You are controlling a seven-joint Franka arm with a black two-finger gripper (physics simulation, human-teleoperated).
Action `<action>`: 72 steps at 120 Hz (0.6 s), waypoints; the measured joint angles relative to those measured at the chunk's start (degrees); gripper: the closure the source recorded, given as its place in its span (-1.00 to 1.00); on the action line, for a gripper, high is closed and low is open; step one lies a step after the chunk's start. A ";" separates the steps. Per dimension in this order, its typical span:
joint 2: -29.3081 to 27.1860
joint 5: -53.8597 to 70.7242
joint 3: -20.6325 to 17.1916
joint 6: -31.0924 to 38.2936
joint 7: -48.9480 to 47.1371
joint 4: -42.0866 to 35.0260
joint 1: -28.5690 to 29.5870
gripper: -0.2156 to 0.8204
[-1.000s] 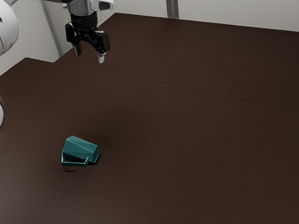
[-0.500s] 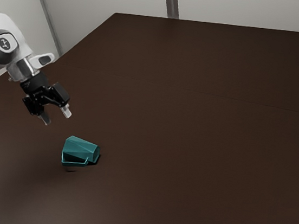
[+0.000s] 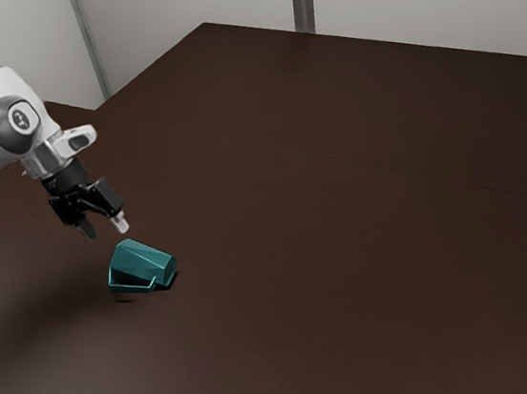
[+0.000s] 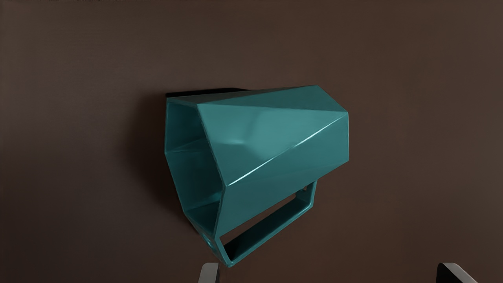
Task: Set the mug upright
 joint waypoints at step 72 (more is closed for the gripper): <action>6.56 -2.75 2.19 8.95 13.22 -1.73 0.22 -0.58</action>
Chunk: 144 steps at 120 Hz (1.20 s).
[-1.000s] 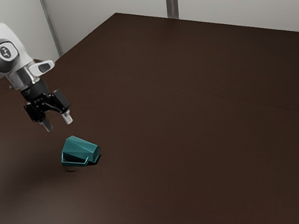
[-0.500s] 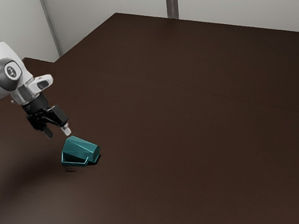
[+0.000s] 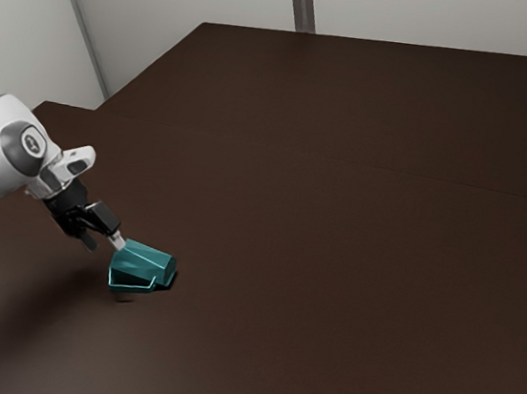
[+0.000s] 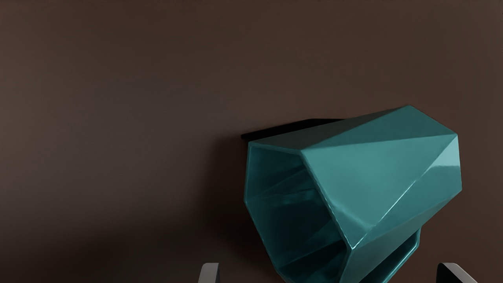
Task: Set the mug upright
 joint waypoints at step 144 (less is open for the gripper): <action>6.89 -27.61 0.62 -4.78 16.15 -2.48 2.77 -0.58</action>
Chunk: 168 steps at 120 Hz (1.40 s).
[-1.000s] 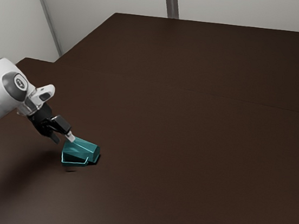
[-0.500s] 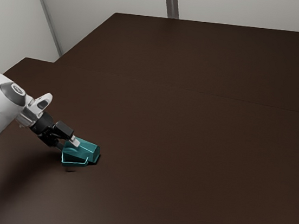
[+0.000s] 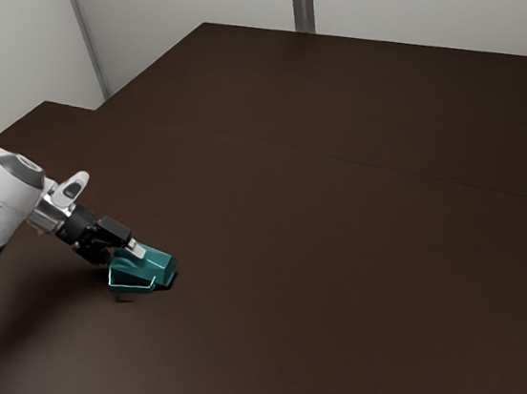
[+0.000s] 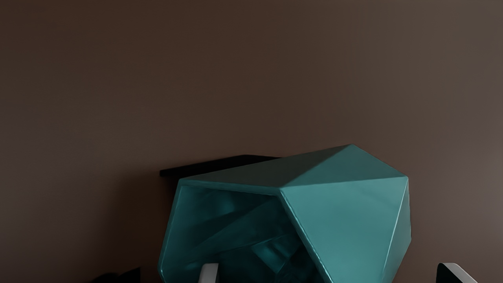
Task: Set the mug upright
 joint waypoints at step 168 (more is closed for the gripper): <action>-2.67 -5.95 -0.76 -2.22 6.21 1.16 -2.07 0.85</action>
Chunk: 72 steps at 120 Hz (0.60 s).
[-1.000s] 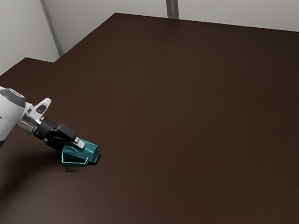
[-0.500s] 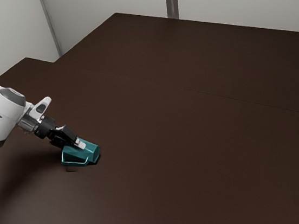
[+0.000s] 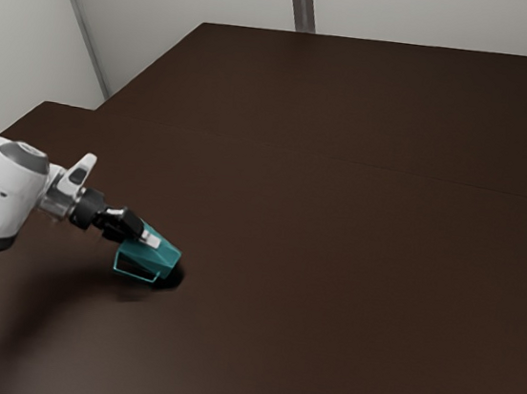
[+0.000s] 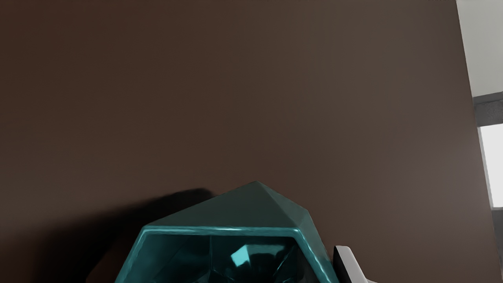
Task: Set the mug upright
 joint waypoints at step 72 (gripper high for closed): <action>0.93 36.04 -12.82 4.47 -11.14 20.83 5.98 0.92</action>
